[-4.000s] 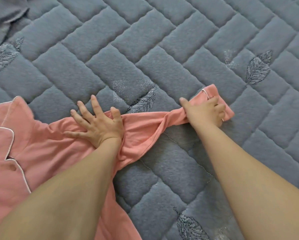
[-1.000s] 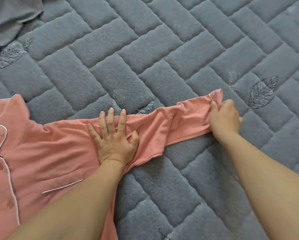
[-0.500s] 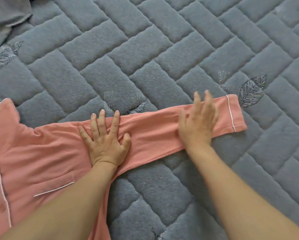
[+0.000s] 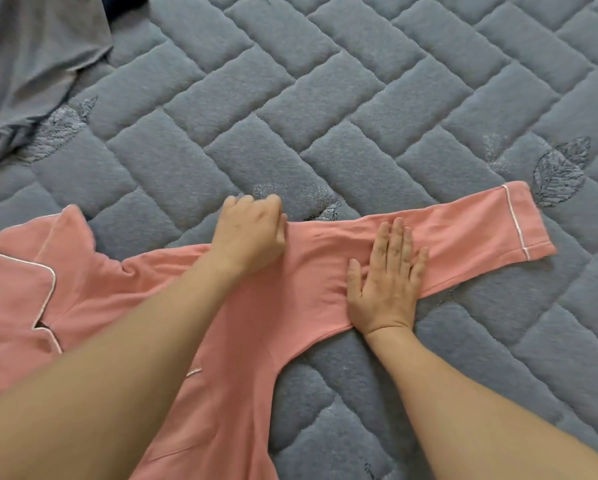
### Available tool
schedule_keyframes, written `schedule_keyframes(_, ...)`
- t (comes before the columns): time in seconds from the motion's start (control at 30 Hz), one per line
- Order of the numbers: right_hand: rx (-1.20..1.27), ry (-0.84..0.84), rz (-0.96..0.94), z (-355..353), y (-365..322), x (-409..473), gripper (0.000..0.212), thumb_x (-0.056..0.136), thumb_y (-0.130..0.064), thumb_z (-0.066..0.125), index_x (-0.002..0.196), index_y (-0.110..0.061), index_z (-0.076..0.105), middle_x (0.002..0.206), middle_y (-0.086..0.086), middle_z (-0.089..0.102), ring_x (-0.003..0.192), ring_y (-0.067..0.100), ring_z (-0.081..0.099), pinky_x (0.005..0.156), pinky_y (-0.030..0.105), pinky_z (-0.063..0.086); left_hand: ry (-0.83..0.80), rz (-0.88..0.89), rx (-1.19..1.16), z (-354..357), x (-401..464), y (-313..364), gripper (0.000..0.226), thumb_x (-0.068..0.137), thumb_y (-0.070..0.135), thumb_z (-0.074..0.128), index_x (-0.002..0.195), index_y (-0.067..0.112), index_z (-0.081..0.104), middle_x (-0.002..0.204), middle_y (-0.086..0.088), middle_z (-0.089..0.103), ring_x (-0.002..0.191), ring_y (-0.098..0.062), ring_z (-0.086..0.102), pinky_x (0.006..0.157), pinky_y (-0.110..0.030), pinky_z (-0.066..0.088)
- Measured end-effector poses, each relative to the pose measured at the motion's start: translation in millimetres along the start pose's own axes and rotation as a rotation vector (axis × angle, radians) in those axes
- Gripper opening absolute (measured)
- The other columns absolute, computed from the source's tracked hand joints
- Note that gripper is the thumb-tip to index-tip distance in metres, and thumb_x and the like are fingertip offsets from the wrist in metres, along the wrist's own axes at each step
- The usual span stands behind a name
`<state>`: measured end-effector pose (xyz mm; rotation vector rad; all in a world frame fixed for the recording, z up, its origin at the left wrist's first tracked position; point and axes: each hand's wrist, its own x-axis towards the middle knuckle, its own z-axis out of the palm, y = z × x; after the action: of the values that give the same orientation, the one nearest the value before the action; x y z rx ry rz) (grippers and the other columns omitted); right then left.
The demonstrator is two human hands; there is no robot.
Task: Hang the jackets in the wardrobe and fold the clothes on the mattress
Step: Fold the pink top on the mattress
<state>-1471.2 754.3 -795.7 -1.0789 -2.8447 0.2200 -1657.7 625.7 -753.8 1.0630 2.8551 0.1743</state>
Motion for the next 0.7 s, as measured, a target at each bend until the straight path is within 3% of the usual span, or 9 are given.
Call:
schedule_keyframes(0.07, -0.009, 0.025, -0.045, 0.1, -0.3, -1.0, 0.072, 0.095, -0.043, 0.032, 0.154, -0.004, 0.018, 0.163, 0.014, 0.015, 0.151, 0.027, 0.011, 0.121, 0.050, -0.006, 0.029, -0.024, -0.018, -6.4, 11.7, -9.7, 0.017, 0.098, 0.026, 0.044, 0.085, 0.016, 0.044, 0.087, -0.011, 0.064, 0.084, -0.033, 0.053, 0.074, -0.039, 0.023)
schedule_keyframes(0.17, -0.014, 0.028, -0.120, 1.1, 0.1, -0.9, 0.063, 0.098, -0.037, 0.030, 0.152, -0.006, 0.027, 0.161, 0.010, 0.022, 0.149, 0.025, 0.018, 0.120, 0.052, -0.001, 0.028, -0.100, -0.012, -1.4, 2.4, -4.1, 0.021, 0.099, 0.030, 0.043, 0.099, 0.011, 0.052, 0.106, -0.013, 0.058, 0.100, -0.034, 0.048, 0.088, -0.045, 0.030)
schedule_keyframes(0.27, -0.020, -0.008, -0.101, 1.3, -0.5, 1.4, 0.062, 0.098, -0.039, 0.026, 0.153, -0.011, 0.029, 0.161, 0.005, 0.024, 0.150, 0.025, 0.019, 0.121, 0.053, 0.003, 0.105, -0.045, -0.090, 9.9, -57.5, 16.1, 0.039, 0.092, 0.037, 0.048, 0.119, 0.010, 0.056, 0.127, -0.014, 0.052, 0.120, -0.035, 0.045, 0.110, -0.053, 0.027)
schedule_keyframes(0.4, -0.022, -0.036, -0.083, -0.2, -0.8, 0.9, 0.065, 0.096, -0.042, 0.027, 0.154, -0.013, 0.028, 0.162, 0.005, 0.022, 0.150, 0.026, 0.017, 0.120, 0.054, 0.004, -0.058, 0.105, 0.002, 31.9, -128.3, 12.3, 0.071, 0.090, 0.051, 0.043, 0.153, 0.021, 0.036, 0.160, -0.010, 0.029, 0.150, -0.031, 0.020, 0.118, -0.064, 0.010)
schedule_keyframes(0.7, -0.071, -0.057, -0.079, -1.0, -1.5, 6.0, 0.073, 0.093, -0.054, 0.022, 0.157, -0.018, 0.020, 0.164, 0.004, 0.015, 0.151, 0.027, 0.011, 0.121, 0.051, -0.001, -0.082, 0.073, 0.010, 44.4, -120.4, 8.9, 0.078, 0.088, 0.057, 0.037, 0.158, 0.025, 0.023, 0.166, -0.005, 0.012, 0.154, -0.027, 0.002, 0.119, -0.064, 0.000)
